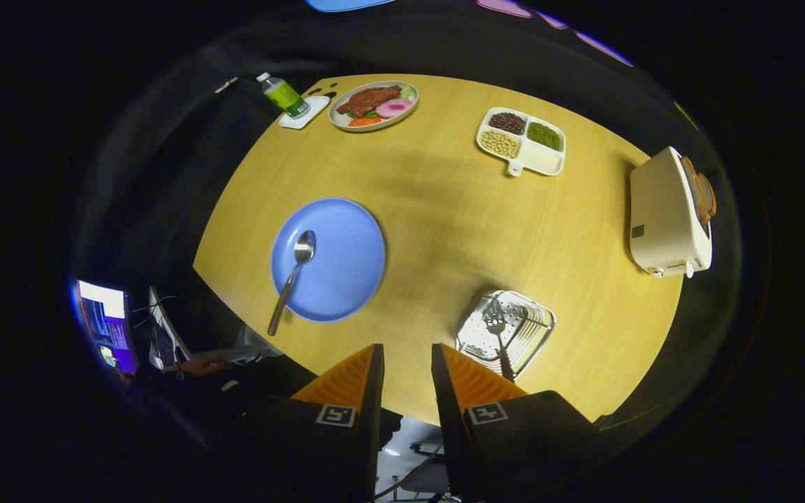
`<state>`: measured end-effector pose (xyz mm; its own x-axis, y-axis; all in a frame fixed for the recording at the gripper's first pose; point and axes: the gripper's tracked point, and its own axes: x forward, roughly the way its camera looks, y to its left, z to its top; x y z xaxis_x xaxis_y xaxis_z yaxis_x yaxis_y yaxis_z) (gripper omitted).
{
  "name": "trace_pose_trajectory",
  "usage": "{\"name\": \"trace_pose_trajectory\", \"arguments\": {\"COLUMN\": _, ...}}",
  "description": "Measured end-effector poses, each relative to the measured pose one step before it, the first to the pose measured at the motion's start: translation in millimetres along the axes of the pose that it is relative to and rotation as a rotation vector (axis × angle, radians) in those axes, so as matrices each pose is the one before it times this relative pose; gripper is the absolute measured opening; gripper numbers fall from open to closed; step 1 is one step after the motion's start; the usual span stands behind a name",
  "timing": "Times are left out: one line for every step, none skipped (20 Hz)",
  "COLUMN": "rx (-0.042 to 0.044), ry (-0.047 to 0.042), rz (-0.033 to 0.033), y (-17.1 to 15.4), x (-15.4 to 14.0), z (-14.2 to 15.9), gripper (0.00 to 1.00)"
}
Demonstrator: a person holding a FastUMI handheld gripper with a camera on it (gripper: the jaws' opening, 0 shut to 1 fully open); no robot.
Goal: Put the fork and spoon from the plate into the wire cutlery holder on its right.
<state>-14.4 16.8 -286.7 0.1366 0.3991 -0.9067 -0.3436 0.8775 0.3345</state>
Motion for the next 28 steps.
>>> {"name": "trace_pose_trajectory", "arguments": {"rx": -0.01116, "ry": -0.00757, "rz": 0.01475, "y": 14.95, "x": 2.63, "z": 2.76, "gripper": 0.44}}
{"name": "trace_pose_trajectory", "arguments": {"rx": -0.00688, "ry": -0.00660, "rz": 0.02034, "y": 16.32, "x": 4.90, "z": 2.44, "gripper": 0.44}}
{"name": "trace_pose_trajectory", "arguments": {"rx": 0.00011, "ry": -0.00813, "rz": 0.02238, "y": 15.11, "x": 4.39, "z": 3.80, "gripper": 0.44}}
{"name": "trace_pose_trajectory", "arguments": {"rx": 0.00847, "ry": -0.00387, "rz": 0.02746, "y": 16.23, "x": 6.86, "z": 4.12, "gripper": 0.44}}
{"name": "trace_pose_trajectory", "arguments": {"rx": 0.01634, "ry": -0.00321, "rz": 0.03231, "y": 16.93, "x": 7.05, "z": 1.37, "gripper": 0.44}}
{"name": "trace_pose_trajectory", "arguments": {"rx": 0.02252, "ry": -0.00233, "rz": 0.03445, "y": 16.87, "x": 9.16, "z": 2.68, "gripper": 0.44}}
{"name": "trace_pose_trajectory", "arguments": {"rx": 0.01850, "ry": 0.00144, "rz": 0.03007, "y": 14.49, "x": 10.08, "z": 1.97, "gripper": 0.44}}
{"name": "trace_pose_trajectory", "arguments": {"rx": 0.01051, "ry": 0.00167, "rz": 0.01720, "y": 9.23, "x": 12.24, "z": 0.60, "gripper": 0.44}}
{"name": "trace_pose_trajectory", "arguments": {"rx": 0.00624, "ry": 0.00232, "rz": 0.00782, "y": 5.61, "x": 10.16, "z": 1.92, "gripper": 0.44}}
{"name": "trace_pose_trajectory", "arguments": {"rx": 0.00614, "ry": 0.00157, "rz": 0.00348, "y": 4.54, "x": 12.39, "z": 1.96, "gripper": 0.44}}
{"name": "trace_pose_trajectory", "arguments": {"rx": 0.01247, "ry": 0.00304, "rz": -0.00002, "y": 3.51, "x": 12.65, "z": 1.57, "gripper": 0.44}}
{"name": "trace_pose_trajectory", "arguments": {"rx": 0.01135, "ry": -0.00222, "rz": 0.00089, "y": 3.94, "x": 11.59, "z": 1.78, "gripper": 0.44}}
{"name": "trace_pose_trajectory", "arguments": {"rx": 0.00503, "ry": 0.00009, "rz": -0.00306, "y": 2.03, "x": 7.98, "z": -0.43, "gripper": 0.44}}
{"name": "trace_pose_trajectory", "arguments": {"rx": -0.00091, "ry": 0.00632, "rz": -0.00688, "y": 1.22, "x": 11.05, "z": -0.40, "gripper": 0.44}}
{"name": "trace_pose_trajectory", "arguments": {"rx": -0.00404, "ry": 0.01060, "rz": -0.01141, "y": 0.87, "x": 9.54, "z": -1.42, "gripper": 0.44}}
{"name": "trace_pose_trajectory", "arguments": {"rx": -0.00146, "ry": 0.01623, "rz": -0.01038, "y": -0.33, "x": 10.22, "z": -2.41, "gripper": 0.44}}
{"name": "trace_pose_trajectory", "arguments": {"rx": 0.00070, "ry": 0.01318, "rz": -0.00797, "y": 2.16, "x": 8.24, "z": -4.29, "gripper": 0.44}}
{"name": "trace_pose_trajectory", "arguments": {"rx": 0.00012, "ry": 0.01559, "rz": -0.00486, "y": 1.26, "x": 8.41, "z": -3.19, "gripper": 0.44}}
{"name": "trace_pose_trajectory", "arguments": {"rx": -0.00397, "ry": 0.01143, "rz": -0.01217, "y": -0.08, "x": 8.48, "z": -2.99, "gripper": 0.44}}
{"name": "trace_pose_trajectory", "arguments": {"rx": -0.00687, "ry": 0.00862, "rz": -0.01905, "y": -1.92, "x": 7.96, "z": -1.74, "gripper": 0.44}}
{"name": "trace_pose_trajectory", "arguments": {"rx": -0.00520, "ry": 0.00894, "rz": -0.02006, "y": -2.47, "x": 5.86, "z": -1.83, "gripper": 0.44}}
{"name": "trace_pose_trajectory", "arguments": {"rx": -0.00194, "ry": 0.00157, "rz": -0.02179, "y": -4.25, "x": 7.43, "z": 0.53, "gripper": 0.44}}
{"name": "trace_pose_trajectory", "arguments": {"rx": 0.00049, "ry": 0.00139, "rz": -0.02179, "y": -4.31, "x": 4.93, "z": -0.88, "gripper": 0.44}}
{"name": "trace_pose_trajectory", "arguments": {"rx": 0.00209, "ry": -0.00110, "rz": -0.01693, "y": -3.22, "x": 5.80, "z": 0.79, "gripper": 0.45}}
{"name": "trace_pose_trajectory", "arguments": {"rx": -0.00237, "ry": -0.00124, "rz": -0.02592, "y": -5.89, "x": 3.07, "z": -0.87, "gripper": 0.44}}
{"name": "trace_pose_trajectory", "arguments": {"rx": -0.00478, "ry": 0.00101, "rz": -0.02866, "y": -6.09, "x": 3.81, "z": -0.70, "gripper": 0.44}}
{"name": "trace_pose_trajectory", "arguments": {"rx": -0.00643, "ry": 0.00294, "rz": -0.02087, "y": -5.34, "x": 3.33, "z": -2.45, "gripper": 0.44}}
{"name": "trace_pose_trajectory", "arguments": {"rx": -0.00321, "ry": 0.01711, "rz": -0.01731, "y": -2.43, "x": 3.51, "z": -3.93, "gripper": 0.44}}
